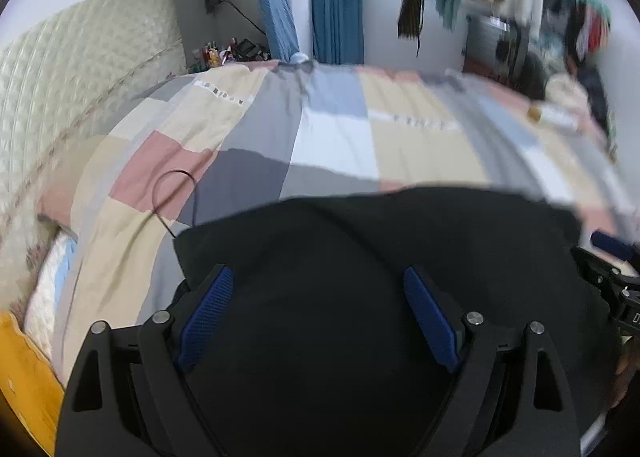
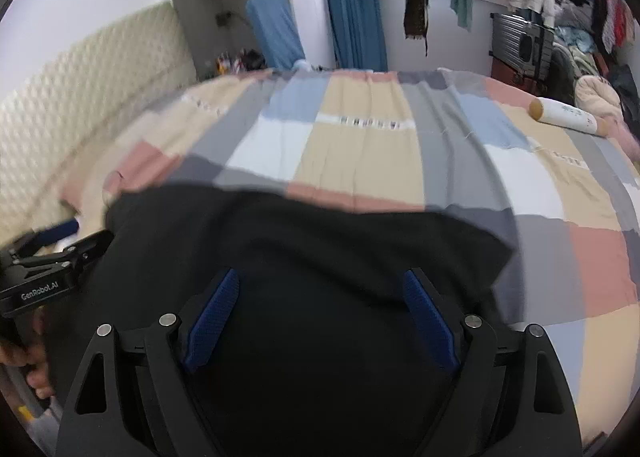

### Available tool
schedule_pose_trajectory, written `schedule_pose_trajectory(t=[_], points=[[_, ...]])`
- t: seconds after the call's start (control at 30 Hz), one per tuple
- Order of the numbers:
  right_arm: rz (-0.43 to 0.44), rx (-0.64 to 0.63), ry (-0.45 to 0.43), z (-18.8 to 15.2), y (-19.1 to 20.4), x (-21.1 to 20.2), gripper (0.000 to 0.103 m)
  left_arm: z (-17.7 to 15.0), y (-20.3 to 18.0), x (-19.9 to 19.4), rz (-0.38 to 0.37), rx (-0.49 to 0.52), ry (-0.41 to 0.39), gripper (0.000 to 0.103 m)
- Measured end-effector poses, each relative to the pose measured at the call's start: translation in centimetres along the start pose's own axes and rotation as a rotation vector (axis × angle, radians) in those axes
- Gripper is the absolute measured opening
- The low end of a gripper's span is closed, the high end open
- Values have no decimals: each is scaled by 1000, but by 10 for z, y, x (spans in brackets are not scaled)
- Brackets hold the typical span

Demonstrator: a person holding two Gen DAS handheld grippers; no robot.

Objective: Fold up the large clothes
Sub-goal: 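Press and smooth the folded jacket with both grippers, then release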

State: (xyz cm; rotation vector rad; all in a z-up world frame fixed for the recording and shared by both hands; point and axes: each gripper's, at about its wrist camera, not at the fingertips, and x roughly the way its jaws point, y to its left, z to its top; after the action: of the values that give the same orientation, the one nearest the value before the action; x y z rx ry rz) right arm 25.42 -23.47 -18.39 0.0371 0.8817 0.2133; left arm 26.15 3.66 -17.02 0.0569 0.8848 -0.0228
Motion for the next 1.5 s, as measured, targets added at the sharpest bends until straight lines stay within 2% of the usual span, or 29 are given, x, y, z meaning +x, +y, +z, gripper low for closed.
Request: schedule_pose_trajectory(t=[0.13,0.33,0.57,0.77,0.97,1.03,1.13,1.2,1.37,1.5], points=[[6,52,-18,-4,-8,28,87,-8,1,22,20,6,-28,87],[-13,51,-7,-2,-12,56,94,-10,-2,43,19,-3,-30,87],[-44,27,-9,1,-9,76,95,-8,1,57,7,-26,-12,87],[10,41,-33,-10,-20,44,95,-21,11,33,5,-21,-42,88],[-6,28,-118,-23,-45,-6,95,-40,41,-5,30,-50,-103,89],[-22,5,-117,-29,-53,-13,97,-50,49,-12,54,-38,-105,90],[-40,-24,-99,-40,-60,-13,97,-66,61,-15,69,-55,-103,90],[-49,-31,-98,-50,-66,-9,98,-75,68,-11,47,-84,-98,91],[-3,-4,-70,-65,-71,13,103,-94,74,0,15,-110,-93,94],[-7,-8,-78,-68,-69,25,103,-96,72,3,9,-112,-95,95]])
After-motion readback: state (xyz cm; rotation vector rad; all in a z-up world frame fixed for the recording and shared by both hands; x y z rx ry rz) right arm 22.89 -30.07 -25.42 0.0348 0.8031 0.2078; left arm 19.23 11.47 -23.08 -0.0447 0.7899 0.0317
